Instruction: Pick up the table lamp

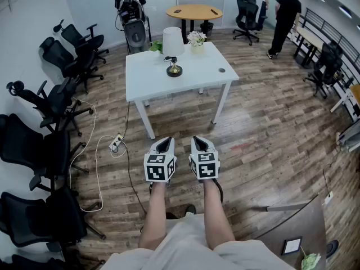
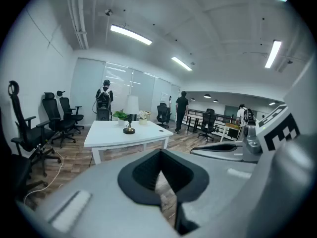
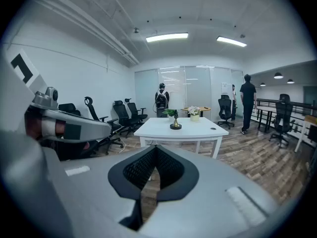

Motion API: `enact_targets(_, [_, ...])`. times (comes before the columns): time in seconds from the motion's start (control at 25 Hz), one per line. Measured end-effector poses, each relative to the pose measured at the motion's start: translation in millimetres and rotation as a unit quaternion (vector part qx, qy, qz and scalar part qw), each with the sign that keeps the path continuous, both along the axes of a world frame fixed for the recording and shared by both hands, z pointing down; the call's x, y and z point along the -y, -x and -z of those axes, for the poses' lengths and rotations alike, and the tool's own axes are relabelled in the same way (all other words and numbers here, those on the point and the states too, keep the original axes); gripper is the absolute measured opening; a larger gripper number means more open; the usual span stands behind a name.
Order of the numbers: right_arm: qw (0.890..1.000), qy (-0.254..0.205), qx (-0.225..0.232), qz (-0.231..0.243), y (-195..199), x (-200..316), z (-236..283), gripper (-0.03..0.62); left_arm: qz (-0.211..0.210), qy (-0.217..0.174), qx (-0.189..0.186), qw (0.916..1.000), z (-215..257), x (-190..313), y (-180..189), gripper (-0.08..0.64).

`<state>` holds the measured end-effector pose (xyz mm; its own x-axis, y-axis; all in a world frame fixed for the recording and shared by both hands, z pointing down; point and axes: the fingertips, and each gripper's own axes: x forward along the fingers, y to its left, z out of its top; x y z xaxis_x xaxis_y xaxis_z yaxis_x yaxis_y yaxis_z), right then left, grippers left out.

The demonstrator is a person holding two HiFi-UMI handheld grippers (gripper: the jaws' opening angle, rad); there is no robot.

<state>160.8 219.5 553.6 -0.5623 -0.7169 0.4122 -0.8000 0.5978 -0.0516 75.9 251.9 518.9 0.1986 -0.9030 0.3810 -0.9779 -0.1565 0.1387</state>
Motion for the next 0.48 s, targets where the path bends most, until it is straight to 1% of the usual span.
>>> enact_targets(0.28, [1.0, -0.004, 0.006, -0.002, -6.6, 6.7, 2.5, 0.025, 0.006, -0.002, 0.012, 0.9999, -2.3, 4.7, 4.6, 0.0])
enact_targets(0.4, [1.0, 0.001, 0.009, 0.0, -7.0, 6.1, -0.6, 0.025, 0.007, 0.003, 0.01, 0.9999, -4.1, 4.0, 4.3, 0.0])
enact_targets(0.48, [1.0, 0.0, 0.027, 0.001, -6.9, 6.7, 0.6, 0.025, -0.001, 0.005, 0.001, 1.0, -5.1, 5.1, 1.1, 0.0])
